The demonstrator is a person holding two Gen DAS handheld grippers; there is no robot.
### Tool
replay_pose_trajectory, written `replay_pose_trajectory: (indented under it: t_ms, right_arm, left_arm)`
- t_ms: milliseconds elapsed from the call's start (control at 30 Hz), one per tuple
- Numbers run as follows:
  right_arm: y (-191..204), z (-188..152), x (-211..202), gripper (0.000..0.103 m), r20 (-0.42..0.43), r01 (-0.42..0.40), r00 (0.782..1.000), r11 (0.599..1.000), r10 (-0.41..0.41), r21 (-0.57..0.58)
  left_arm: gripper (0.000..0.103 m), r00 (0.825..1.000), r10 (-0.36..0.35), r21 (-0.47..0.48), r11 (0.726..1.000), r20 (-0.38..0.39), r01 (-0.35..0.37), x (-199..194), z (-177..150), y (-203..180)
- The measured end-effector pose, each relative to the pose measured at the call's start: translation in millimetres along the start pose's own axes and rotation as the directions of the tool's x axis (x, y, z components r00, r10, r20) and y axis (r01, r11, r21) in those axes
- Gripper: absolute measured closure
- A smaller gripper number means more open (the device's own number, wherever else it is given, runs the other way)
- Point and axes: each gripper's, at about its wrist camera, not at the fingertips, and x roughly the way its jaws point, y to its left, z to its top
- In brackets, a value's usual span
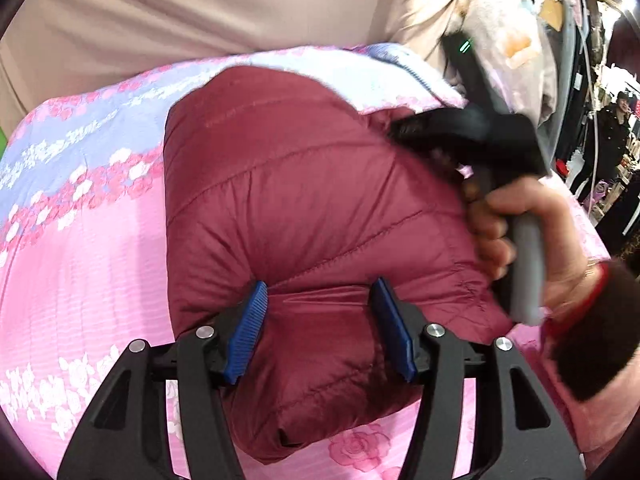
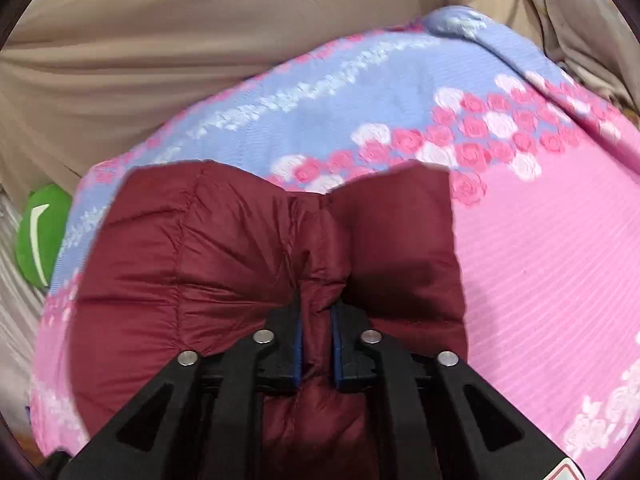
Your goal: Fold large clothes
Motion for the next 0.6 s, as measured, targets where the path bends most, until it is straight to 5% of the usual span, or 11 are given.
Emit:
replay_pose_trajectory:
  t_ms: [133, 267, 400, 500, 600]
  right_arm:
    - [-7.4, 2.5, -15.4, 0.093, -0.012, -0.025, 1.0, 0.999, 0.026, 0.036]
    - [-19.0, -11.9, -72.4, 0.077, 0.033, -0.107, 0.994, 0.993, 0.106, 0.042]
    - [-31.6, -55.3, -114.5, 0.047, 0.035, -0.137, 0.99, 0.991, 0.136, 0.014]
    - [-41.9, -84.1, -115.1, 0.044, -0.006, -0.133, 0.991, 0.989, 0.134, 0.064]
    - [-40.8, -97.6, -102.1, 0.046, -0.051, -0.159, 0.985, 0.982, 0.165, 0.098]
  left_arm:
    - [0.038, 0.998, -0.055, 0.007, 0.998, 0.005, 0.055, -28.1, -6.7, 8.2]
    - [0.018, 1.0, -0.024, 0.109, 0.994, 0.006, 0.023, -61.3, -38.3, 17.5]
    - [0.018, 0.997, -0.013, 0.071, 0.997, -0.073, 0.019, -56.3, -66.1, 29.7]
    - [0.02, 0.995, -0.009, 0.025, 1.0, -0.099, 0.012, -39.9, -71.3, 37.0]
    - [0.042, 0.997, 0.011, 0.023, 1.0, -0.082, -0.009, -31.5, -64.0, 39.6]
